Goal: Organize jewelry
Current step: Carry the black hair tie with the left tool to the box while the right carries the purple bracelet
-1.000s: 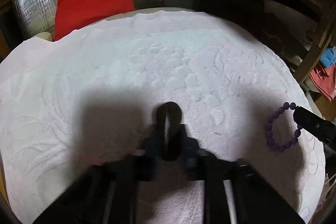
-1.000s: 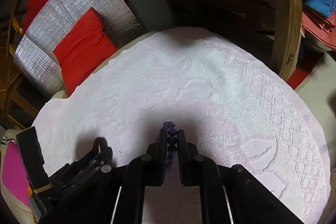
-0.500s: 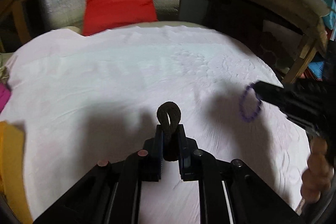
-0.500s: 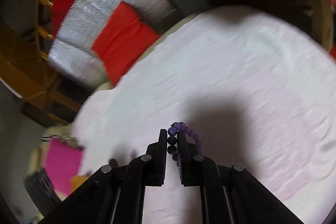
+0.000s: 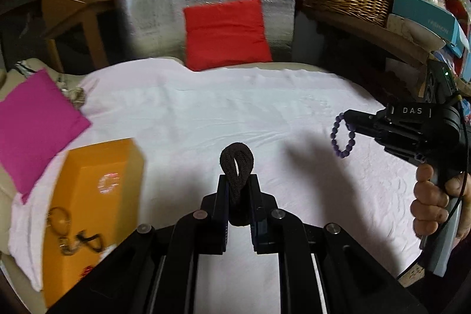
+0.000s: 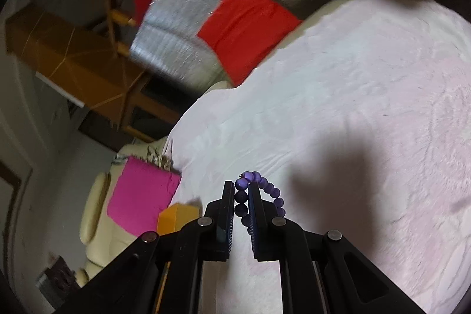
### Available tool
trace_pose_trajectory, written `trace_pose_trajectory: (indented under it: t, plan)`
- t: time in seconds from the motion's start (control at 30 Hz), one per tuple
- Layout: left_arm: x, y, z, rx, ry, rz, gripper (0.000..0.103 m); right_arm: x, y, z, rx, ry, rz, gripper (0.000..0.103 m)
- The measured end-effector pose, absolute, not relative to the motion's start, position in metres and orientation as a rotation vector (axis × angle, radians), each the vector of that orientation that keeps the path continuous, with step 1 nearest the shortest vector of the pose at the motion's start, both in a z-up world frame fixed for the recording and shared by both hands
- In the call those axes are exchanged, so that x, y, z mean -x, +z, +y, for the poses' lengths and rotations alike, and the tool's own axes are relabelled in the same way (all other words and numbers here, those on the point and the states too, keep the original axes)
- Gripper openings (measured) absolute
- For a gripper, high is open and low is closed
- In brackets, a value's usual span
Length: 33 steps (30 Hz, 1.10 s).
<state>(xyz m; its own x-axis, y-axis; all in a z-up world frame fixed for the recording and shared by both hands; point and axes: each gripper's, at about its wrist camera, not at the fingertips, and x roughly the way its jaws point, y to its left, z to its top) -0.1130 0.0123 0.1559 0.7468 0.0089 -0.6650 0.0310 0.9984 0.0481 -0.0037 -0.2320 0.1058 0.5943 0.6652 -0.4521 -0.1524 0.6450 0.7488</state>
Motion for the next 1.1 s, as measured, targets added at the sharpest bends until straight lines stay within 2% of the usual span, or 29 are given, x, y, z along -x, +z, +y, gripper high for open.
trace_pose_trajectory:
  t: [0.43,1.1]
  plan:
    - [0.191,0.172,0.084,-0.094,0.133,0.649,0.013,0.084,0.106,-0.158,-0.597,0.594,0.806,0.01]
    - [0.23,0.154,0.176,-0.016,0.302,0.646,0.013,0.144,0.132,-0.024,-0.421,0.817,0.88,0.01]
